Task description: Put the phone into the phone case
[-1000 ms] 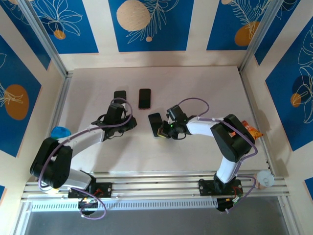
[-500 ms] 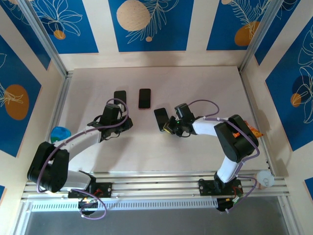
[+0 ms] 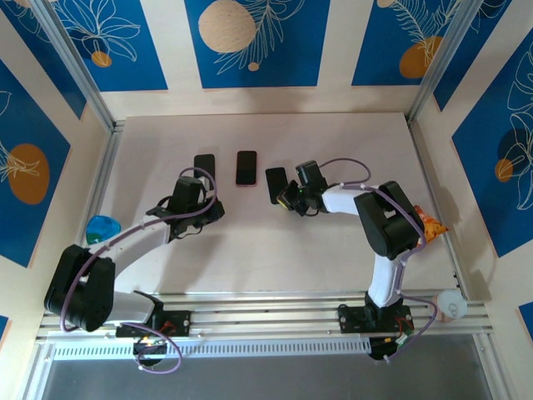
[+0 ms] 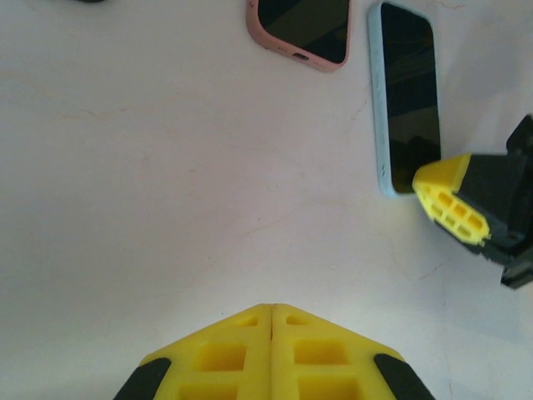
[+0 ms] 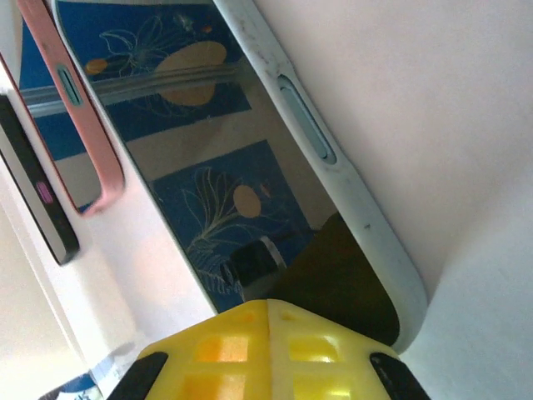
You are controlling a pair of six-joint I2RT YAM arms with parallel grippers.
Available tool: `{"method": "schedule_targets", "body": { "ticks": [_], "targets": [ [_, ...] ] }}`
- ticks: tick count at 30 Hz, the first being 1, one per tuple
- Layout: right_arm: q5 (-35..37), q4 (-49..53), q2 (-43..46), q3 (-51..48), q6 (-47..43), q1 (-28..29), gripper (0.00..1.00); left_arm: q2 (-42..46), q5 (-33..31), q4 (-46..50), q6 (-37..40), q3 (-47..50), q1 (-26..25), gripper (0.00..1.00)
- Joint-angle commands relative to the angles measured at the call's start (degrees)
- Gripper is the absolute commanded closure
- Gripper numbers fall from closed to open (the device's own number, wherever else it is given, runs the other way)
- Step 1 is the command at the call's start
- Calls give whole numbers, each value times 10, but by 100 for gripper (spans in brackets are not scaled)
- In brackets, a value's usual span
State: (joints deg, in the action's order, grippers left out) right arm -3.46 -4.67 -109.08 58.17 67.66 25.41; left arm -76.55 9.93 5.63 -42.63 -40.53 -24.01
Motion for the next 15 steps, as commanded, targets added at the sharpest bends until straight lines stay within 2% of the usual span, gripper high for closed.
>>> {"method": "schedule_targets", "body": {
  "ticks": [1, 10, 15],
  "targets": [
    [37, 52, -43, 36, -4, -12, 100, 16, -12, 23, 19, -5, 10, 100],
    [27, 63, -109, 127, -9, -21, 100, 17, -16, 28, 23, -6, 19, 100],
    [-4, 79, -146, 186, -42, -23, 100, 11, -23, 32, 27, -11, 20, 100]
  ]
}}
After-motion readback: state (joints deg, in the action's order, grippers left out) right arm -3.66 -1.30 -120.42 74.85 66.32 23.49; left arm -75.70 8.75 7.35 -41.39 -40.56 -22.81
